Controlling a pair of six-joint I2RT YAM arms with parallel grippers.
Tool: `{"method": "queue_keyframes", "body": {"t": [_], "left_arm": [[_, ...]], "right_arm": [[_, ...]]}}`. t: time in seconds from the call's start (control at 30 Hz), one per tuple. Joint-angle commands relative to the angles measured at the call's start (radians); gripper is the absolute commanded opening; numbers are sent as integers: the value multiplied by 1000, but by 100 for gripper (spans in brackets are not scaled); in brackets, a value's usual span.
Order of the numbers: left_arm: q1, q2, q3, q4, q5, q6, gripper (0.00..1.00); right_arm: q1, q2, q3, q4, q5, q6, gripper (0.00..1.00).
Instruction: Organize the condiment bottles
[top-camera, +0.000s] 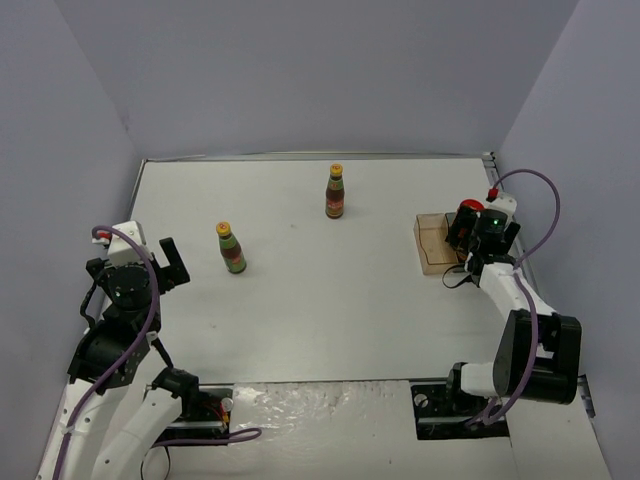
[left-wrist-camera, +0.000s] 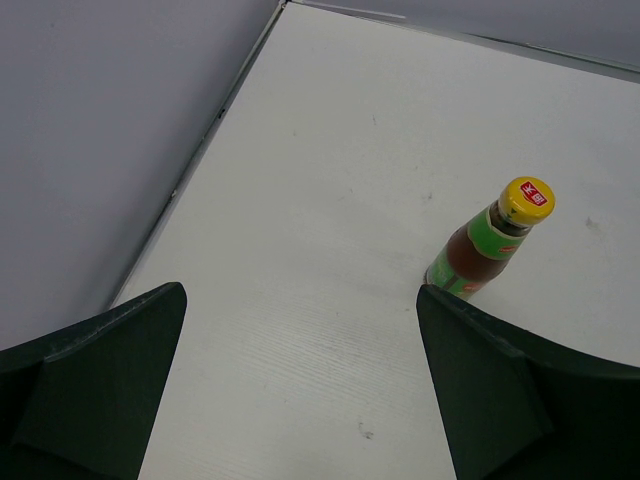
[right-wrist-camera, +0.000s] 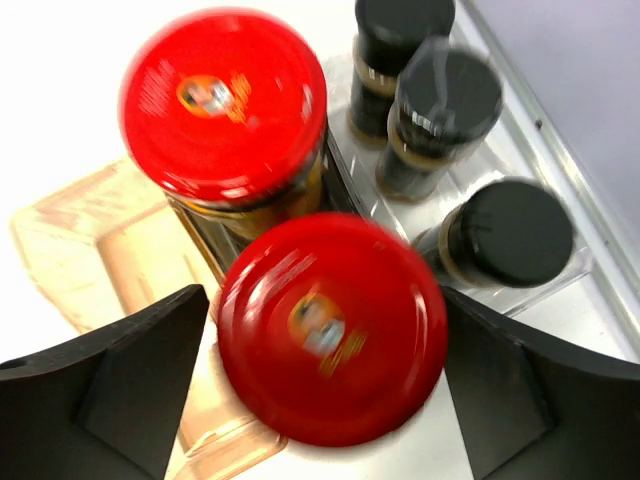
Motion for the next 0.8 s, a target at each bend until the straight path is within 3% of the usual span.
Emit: {"method": "queue_keyframes", "body": {"t": [0.0,0.2,0.3,0.5,0.77], "left_arm": [[6,23,12,65,4,13,97],[6,22,12,65,4,13,97],[6,26,12,65,7,14,97],[6,31,12,62,3,17,97],[8,37,10,63,-2,23,97]], "right_arm": [[21,-120,128,-33,-16,-5,95],[79,-190,246,-157,-86,-41,100],[140,-181,321,-169,-203,-91,100],[242,-19,442,-41,-455,-174,100],[378,320,688,40,-640,-280,100]]}}
